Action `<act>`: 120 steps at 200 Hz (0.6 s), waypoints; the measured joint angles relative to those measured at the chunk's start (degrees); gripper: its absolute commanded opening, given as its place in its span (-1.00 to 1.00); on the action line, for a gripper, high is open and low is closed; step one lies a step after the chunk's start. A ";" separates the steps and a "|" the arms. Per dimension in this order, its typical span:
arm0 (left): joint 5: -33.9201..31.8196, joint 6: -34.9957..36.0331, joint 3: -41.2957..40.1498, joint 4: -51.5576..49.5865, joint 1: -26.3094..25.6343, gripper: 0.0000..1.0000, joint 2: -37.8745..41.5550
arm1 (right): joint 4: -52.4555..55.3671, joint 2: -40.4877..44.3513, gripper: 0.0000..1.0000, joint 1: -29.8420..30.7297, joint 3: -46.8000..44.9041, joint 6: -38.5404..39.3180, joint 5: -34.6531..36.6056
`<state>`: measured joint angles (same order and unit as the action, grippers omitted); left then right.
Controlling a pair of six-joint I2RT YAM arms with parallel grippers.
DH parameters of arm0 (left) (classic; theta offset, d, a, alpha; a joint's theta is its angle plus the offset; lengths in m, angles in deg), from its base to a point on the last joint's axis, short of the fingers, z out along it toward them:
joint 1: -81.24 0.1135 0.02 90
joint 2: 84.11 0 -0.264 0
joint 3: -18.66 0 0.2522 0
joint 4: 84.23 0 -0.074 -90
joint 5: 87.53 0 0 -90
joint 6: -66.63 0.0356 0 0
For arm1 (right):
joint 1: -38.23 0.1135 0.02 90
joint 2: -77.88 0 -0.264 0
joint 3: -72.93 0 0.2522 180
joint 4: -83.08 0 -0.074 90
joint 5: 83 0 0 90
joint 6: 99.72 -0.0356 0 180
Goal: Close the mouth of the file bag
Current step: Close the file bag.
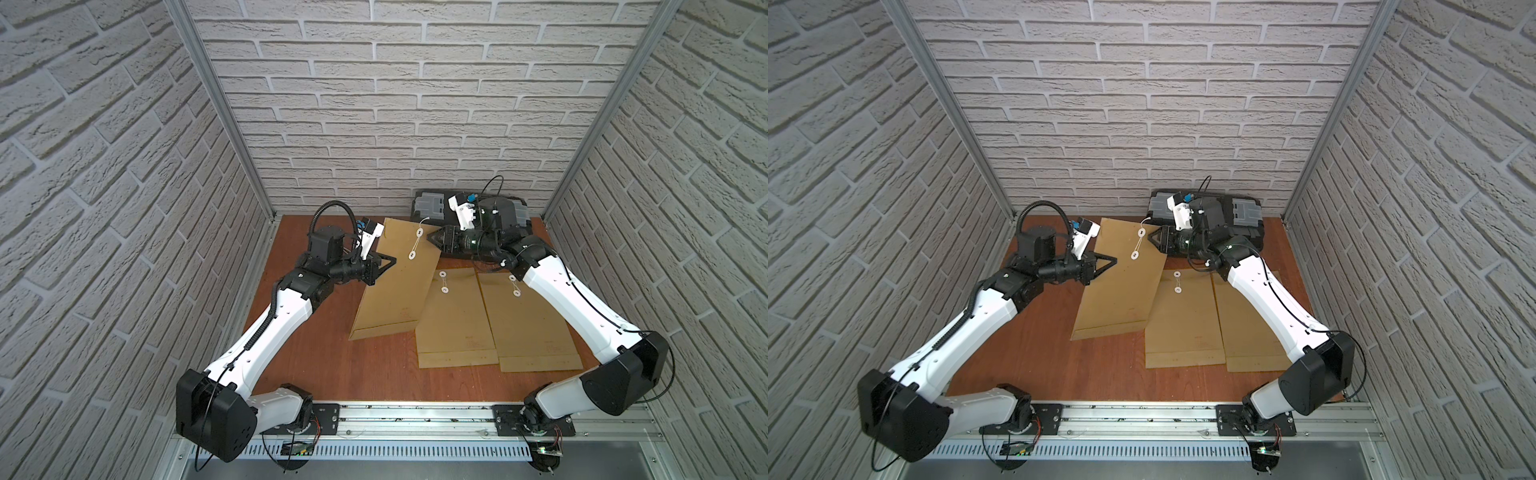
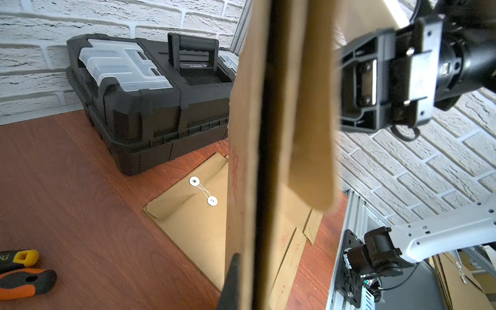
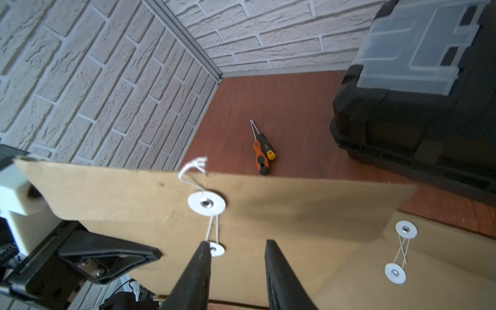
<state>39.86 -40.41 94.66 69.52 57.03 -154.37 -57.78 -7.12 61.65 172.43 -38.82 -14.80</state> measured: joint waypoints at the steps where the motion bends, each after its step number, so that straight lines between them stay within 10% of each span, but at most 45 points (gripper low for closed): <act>1: 0.00 0.04 -0.02 0.00 -0.02 -1.00 0.02 | -0.04 0.00 -0.22 0.00 0.02 -0.07 0.00; 120: -0.07 0.98 -0.11 -0.79 -0.68 -1.00 0.39 | -2.01 -4.63 -0.34 0.00 5.97 -6.73 -0.96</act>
<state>39.80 -39.43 94.55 68.73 56.36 -153.98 -59.79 -11.75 61.65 178.40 -45.55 -15.77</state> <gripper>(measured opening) 0.050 0.337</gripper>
